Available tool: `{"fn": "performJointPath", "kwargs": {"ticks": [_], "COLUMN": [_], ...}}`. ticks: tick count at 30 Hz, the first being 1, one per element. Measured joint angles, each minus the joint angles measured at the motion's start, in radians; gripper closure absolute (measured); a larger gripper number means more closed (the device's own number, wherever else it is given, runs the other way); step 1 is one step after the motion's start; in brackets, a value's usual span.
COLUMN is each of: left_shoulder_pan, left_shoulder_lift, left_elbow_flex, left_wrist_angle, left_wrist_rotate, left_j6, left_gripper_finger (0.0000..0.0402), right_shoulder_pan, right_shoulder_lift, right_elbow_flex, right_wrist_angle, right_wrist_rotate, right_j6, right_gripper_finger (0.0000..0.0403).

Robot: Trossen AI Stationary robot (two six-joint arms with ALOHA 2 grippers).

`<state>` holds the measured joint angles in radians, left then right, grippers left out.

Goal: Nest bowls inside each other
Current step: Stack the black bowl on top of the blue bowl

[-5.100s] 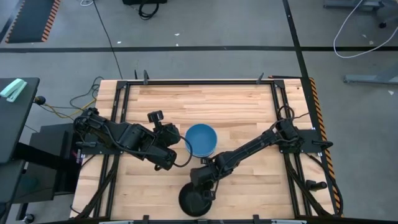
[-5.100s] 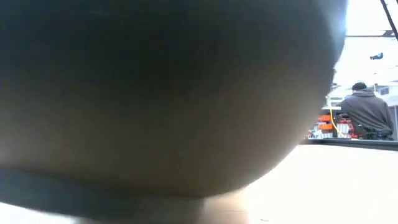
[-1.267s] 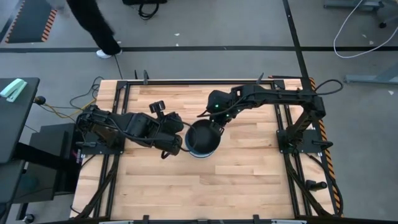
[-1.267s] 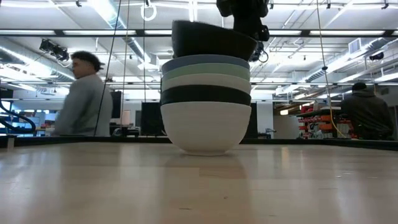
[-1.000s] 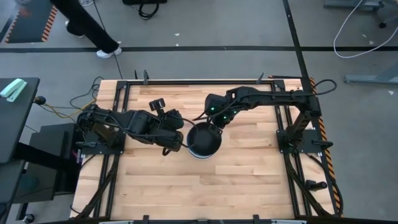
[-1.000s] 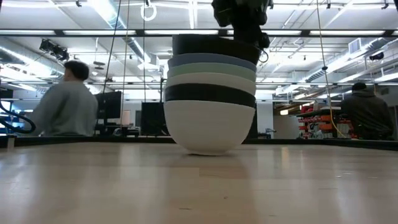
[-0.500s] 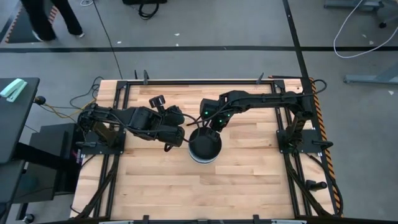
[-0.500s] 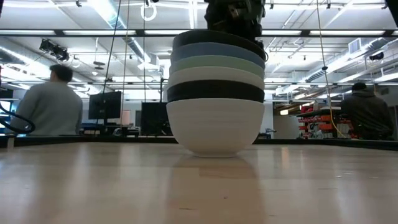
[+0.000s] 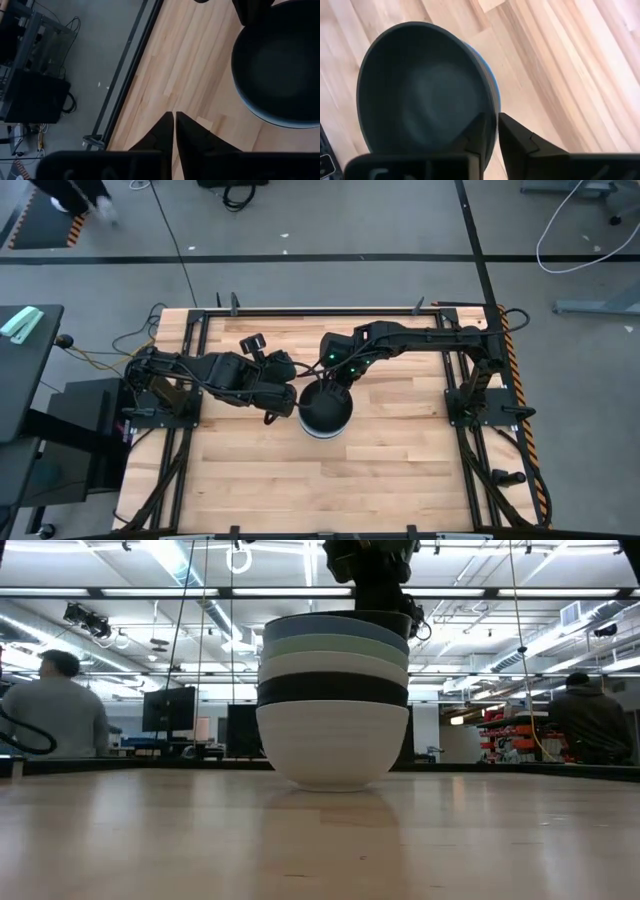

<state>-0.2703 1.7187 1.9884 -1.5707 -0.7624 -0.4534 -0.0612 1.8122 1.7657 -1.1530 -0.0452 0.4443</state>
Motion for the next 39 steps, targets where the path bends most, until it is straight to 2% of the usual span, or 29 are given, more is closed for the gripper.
{"fn": "performJointPath", "kwargs": {"ticks": [13,21,32,35,39], "left_shoulder_pan": [0.000,0.000,0.005,0.005,0.005], "left_shoulder_lift": [0.000,0.000,0.000,0.000,0.000], "left_elbow_flex": [0.000,0.000,0.000,0.000,0.000], "left_wrist_angle": [0.000,0.000,0.000,0.000,0.000], "left_wrist_rotate": [0.000,0.000,0.000,0.000,0.000], "left_j6": [-0.005,-0.005,-0.006,-0.006,-0.007], "left_gripper_finger": [0.0388,0.0375,0.0389,0.0384,0.0376], "right_shoulder_pan": [0.001,0.000,0.024,0.048,0.075], "right_shoulder_lift": [-0.001,-0.007,-0.053,-0.051,-0.051], "right_elbow_flex": [0.000,0.000,0.026,0.026,0.026], "right_wrist_angle": [-0.003,-0.003,-0.001,-0.017,-0.023], "right_wrist_rotate": [0.000,0.000,0.040,0.037,0.053], "right_j6": [0.001,-0.016,-0.018,-0.031,-0.055], "right_gripper_finger": [0.0302,0.0300,0.0301,0.0317,0.0380]}}
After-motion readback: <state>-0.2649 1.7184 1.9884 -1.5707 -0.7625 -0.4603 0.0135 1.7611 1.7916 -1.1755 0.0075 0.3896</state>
